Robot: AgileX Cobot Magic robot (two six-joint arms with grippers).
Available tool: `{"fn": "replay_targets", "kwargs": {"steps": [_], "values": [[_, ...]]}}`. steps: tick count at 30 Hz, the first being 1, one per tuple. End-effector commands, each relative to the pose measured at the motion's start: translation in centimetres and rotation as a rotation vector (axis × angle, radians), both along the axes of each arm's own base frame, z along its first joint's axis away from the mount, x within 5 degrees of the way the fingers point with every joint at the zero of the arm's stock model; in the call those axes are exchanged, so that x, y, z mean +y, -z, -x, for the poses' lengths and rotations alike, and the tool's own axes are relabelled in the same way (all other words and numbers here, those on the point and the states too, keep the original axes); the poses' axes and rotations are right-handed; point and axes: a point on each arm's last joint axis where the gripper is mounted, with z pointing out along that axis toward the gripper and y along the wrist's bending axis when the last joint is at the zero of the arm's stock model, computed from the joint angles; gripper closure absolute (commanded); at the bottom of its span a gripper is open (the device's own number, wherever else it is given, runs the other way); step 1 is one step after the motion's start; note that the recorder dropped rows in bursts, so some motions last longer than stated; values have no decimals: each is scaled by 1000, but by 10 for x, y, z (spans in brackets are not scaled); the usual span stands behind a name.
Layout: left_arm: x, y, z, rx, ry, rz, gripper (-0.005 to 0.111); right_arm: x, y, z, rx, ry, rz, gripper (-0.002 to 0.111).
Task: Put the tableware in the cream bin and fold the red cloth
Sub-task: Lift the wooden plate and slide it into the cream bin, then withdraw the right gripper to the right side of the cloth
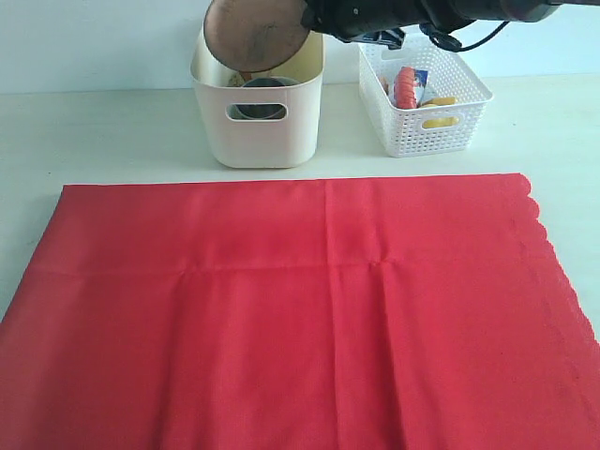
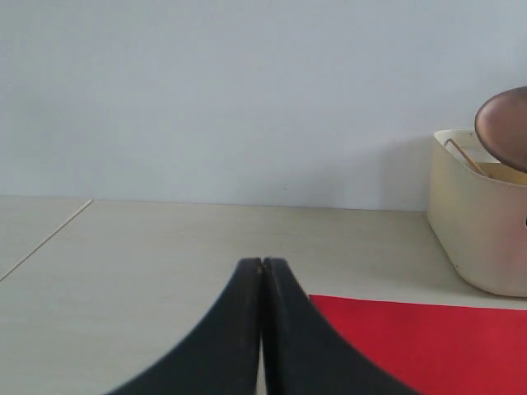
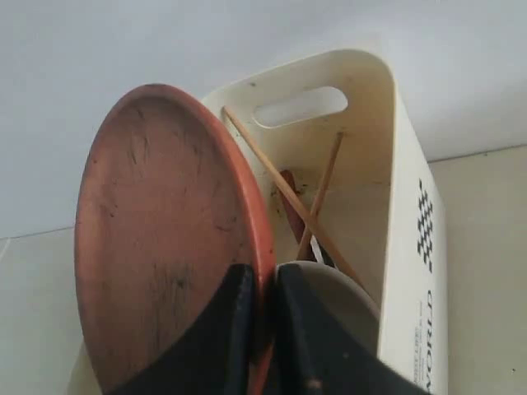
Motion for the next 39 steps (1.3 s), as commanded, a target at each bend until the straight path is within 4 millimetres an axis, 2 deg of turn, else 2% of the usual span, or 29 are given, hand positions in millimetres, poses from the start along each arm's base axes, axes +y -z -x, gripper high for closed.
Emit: {"fn": "replay_targets", "kwargs": {"steps": [1, 8, 12, 18, 23, 28, 32, 35, 39], "values": [[0, 0, 0, -7, 8, -4, 104, 2, -7, 0, -16, 12, -19, 98], [0, 0, 0, -7, 8, -4, 104, 2, -7, 0, -22, 2, 0, 67], [0, 0, 0, -7, 8, -4, 104, 2, -4, 2, -34, -55, 84, 55], [0, 0, 0, -7, 8, -4, 104, 1, -14, 12, 20, -154, 91, 53], [0, 0, 0, -7, 8, -4, 104, -8, -36, 22, -45, -241, 258, 53], [0, 0, 0, -7, 8, -4, 104, -25, -64, 33, -71, -269, 346, 59], [0, 0, 0, -7, 8, -4, 104, -43, -91, 45, -66, -267, 381, 76], [0, 0, 0, -7, 8, -4, 104, -50, -109, 57, -59, -251, 414, 90], [0, 0, 0, -7, 8, -4, 104, -58, -131, 73, -73, -234, 441, 103]]}}
